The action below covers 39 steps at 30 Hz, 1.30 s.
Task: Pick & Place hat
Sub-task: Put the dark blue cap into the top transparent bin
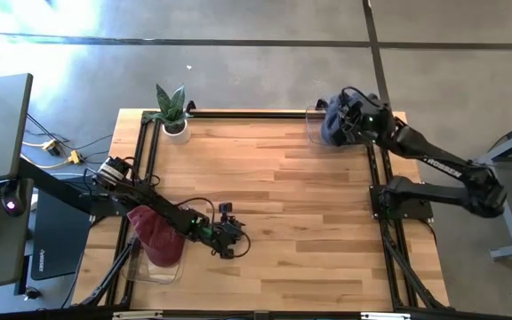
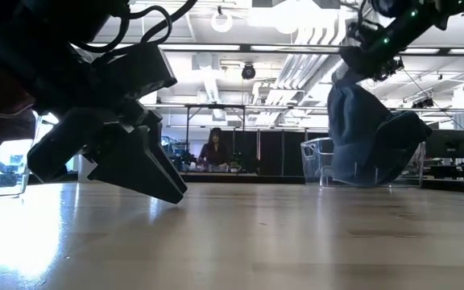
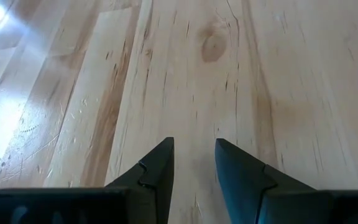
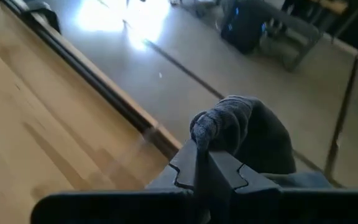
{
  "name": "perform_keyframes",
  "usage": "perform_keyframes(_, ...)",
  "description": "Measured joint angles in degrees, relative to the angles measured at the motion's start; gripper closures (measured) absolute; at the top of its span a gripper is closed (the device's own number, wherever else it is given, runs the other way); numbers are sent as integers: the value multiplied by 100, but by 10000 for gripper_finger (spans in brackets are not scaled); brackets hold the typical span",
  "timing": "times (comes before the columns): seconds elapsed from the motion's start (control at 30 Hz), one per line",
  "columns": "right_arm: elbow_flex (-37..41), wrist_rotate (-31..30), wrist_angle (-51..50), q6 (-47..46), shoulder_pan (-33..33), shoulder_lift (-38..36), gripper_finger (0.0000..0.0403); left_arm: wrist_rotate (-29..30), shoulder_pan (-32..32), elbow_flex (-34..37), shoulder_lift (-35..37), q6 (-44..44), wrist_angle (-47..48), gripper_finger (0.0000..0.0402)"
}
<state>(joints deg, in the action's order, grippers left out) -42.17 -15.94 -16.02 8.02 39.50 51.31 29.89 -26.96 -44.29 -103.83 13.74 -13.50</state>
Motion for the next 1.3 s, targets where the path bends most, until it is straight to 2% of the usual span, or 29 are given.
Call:
perform_keyframes(0.13,-2,-236,-429,-77,331,54,386,0,0,0,0,1,-2,291)
perform_keyframes(0.27,-7,-463,-802,-240,564,54,359,-6,0,0,0,1,-3,291)
perform_keyframes(0.4,-13,-617,-1106,-294,701,54,309,-41,0,0,0,1,-4,291)
perform_keyframes(0.57,-278,-1288,-1416,-610,662,26,246,-39,0,0,0,0,-4,291)
perform_keyframes(0.73,-723,-949,-2011,-849,338,23,226,-73,67,0,0,2,-4,291)
perform_keyframes(0.87,-885,-236,-2622,-1091,0,24,234,-178,193,0,0,2,-6,291)
perform_keyframes(0.97,-782,703,-2619,-1200,-143,63,254,-259,246,0,0,6,-12,291)
perform_keyframes(1.03,-631,898,-2461,-1205,-188,228,273,-326,264,-2,2,14,-18,291)
perform_keyframes(1.1,-462,579,-2304,-1163,-160,504,297,-331,264,-2,2,6,-32,291)
perform_keyframes(1.23,-351,-873,-2337,-1225,29,1268,356,-303,264,-2,2,4,-41,291)
perform_keyframes(1.3,-348,-1411,-2442,-1332,127,1606,386,-302,264,-2,2,4,-42,291)
